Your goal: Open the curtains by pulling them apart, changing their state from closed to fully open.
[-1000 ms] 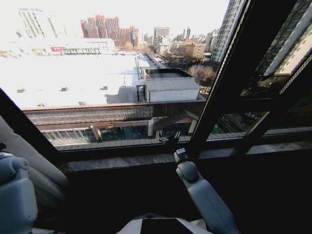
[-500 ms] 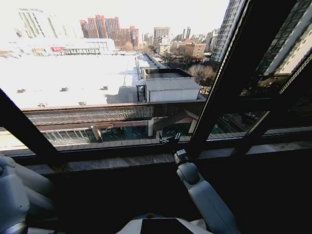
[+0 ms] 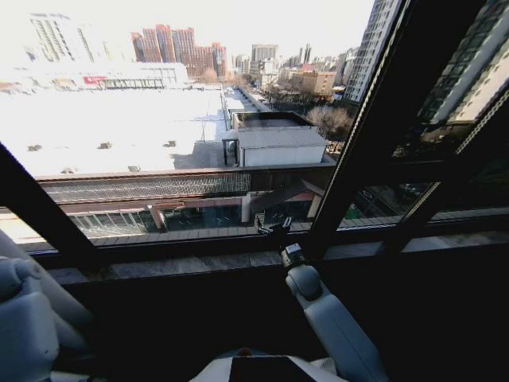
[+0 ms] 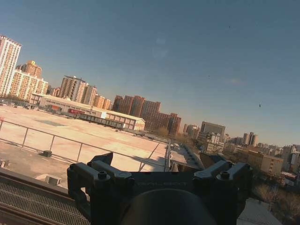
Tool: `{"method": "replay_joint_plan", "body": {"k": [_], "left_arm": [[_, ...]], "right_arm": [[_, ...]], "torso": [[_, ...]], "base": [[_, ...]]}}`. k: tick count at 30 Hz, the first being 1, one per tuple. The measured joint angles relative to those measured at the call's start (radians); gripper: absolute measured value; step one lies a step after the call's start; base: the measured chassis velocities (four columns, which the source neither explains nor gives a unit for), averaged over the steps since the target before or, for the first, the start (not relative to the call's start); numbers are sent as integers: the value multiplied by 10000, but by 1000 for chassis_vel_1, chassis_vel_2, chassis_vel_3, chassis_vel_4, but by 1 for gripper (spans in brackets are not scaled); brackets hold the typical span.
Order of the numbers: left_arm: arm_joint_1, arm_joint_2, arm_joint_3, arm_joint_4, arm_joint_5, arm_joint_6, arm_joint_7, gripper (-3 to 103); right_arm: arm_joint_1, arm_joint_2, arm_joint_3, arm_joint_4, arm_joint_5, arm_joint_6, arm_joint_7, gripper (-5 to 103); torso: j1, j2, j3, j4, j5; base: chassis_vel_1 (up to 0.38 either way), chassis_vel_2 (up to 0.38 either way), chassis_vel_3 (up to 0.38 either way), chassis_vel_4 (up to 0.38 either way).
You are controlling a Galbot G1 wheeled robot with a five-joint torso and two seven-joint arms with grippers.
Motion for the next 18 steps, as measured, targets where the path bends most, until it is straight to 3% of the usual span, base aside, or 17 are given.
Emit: {"method": "replay_joint_plan", "body": {"k": [2, 6, 8, 9, 11, 15, 17, 18], "left_arm": [[176, -114, 115, -359, -52, 0, 271, 40], [1165, -789, 621, -1992, -53, -74, 1181, 61], [1435, -952, 704, -2370, -45, -93, 1512, 61], [1785, -1116, 817, -2799, -40, -131, 1912, 72], [2053, -1220, 911, -3108, -41, -162, 2236, 72], [2760, -1579, 1323, -4112, 7, -277, 3262, 93], [2844, -1688, 1412, -4271, 86, -293, 3427, 93], [2945, -1823, 1502, -4441, 208, -302, 3654, 99]], "right_arm": [[-1, 5, 9, 0, 1, 0, 0, 100], [-43, 45, 40, 86, 33, -32, 33, 100], [-68, 47, 60, 112, 62, -52, 40, 100], [-105, 51, 110, 127, 137, -74, 45, 100], [-140, 59, 153, 138, 185, -86, 48, 100], [-267, 72, 337, 187, 221, -104, 50, 100], [-291, 71, 387, 201, 221, -103, 50, 100], [-320, 67, 445, 212, 227, -103, 50, 100]], "torso": [[0, 1, 0, -1, 1], [-1, 0, 0, 2, 3], [0, 0, -1, 1, 4], [0, 0, -1, 2, 3], [0, 0, 0, 4, 3], [-2, 1, -1, 2, 5], [-2, 1, -1, 1, 5], [-2, 0, -1, 1, 4]], "base": [[0, 0, 0, 0], [0, 0, 0, 0], [0, 0, 0, 0], [0, 0, 0, 0], [0, 0, 0, 0], [0, 0, 0, 0], [0, 0, 0, 0], [0, 0, 0, 0]]}}
